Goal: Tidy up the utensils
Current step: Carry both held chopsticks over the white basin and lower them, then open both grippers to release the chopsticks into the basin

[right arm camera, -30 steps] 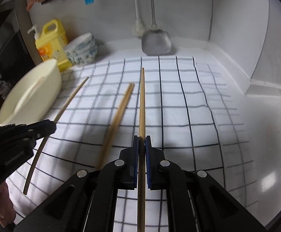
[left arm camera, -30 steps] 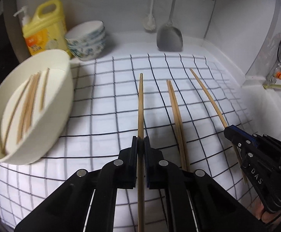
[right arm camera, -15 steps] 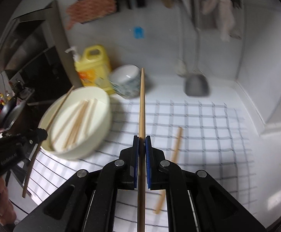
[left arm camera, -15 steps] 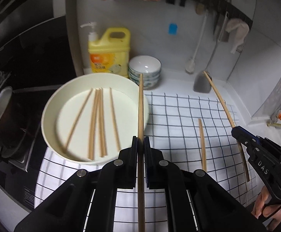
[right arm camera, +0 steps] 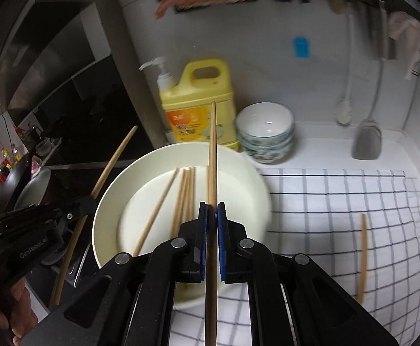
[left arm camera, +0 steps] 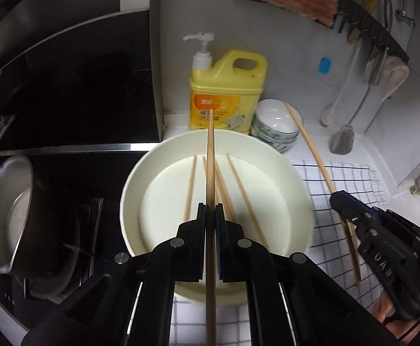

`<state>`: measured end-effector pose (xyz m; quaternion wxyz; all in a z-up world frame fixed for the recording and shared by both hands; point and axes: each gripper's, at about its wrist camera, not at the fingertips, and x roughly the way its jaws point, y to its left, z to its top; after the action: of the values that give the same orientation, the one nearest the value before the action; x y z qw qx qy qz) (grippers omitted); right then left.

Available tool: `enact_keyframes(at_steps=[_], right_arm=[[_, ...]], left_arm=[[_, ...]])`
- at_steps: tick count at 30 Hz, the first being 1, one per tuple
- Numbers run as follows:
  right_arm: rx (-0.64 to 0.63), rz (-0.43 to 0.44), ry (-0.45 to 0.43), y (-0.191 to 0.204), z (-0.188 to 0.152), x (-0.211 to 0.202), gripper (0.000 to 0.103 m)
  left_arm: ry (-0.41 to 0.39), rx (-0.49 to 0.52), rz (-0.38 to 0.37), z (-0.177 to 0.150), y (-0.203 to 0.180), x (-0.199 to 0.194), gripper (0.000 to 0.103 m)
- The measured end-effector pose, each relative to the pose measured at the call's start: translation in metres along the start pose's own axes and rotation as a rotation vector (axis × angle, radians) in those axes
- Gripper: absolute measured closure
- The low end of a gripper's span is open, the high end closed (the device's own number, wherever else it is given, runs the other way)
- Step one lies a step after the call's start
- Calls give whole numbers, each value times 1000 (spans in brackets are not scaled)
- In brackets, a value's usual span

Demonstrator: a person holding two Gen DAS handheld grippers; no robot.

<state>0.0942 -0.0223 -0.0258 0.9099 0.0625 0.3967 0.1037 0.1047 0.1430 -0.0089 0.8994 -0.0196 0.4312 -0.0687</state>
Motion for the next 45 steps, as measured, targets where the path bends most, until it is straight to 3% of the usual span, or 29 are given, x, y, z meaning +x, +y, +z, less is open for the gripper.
enact_keyframes(at_steps=[7, 18, 38, 41, 44, 45], right_arm=[[-15, -10, 77, 30, -1, 54, 96], [21, -42, 216, 22, -13, 120, 96], [13, -64, 262, 20, -24, 132, 96], [17, -69, 257, 18, -23, 130, 96], [18, -77, 236, 16, -19, 123, 87], [18, -79, 231, 16, -18, 121, 85]], left_arm=[[47, 6, -36, 9, 16, 40, 96], [116, 9, -9, 6, 26, 91, 96], [189, 2, 5, -1, 31, 123, 95], [189, 4, 15, -1, 31, 121, 82], [161, -5, 38, -2, 34, 114, 45], [149, -7, 45, -2, 35, 111, 38]])
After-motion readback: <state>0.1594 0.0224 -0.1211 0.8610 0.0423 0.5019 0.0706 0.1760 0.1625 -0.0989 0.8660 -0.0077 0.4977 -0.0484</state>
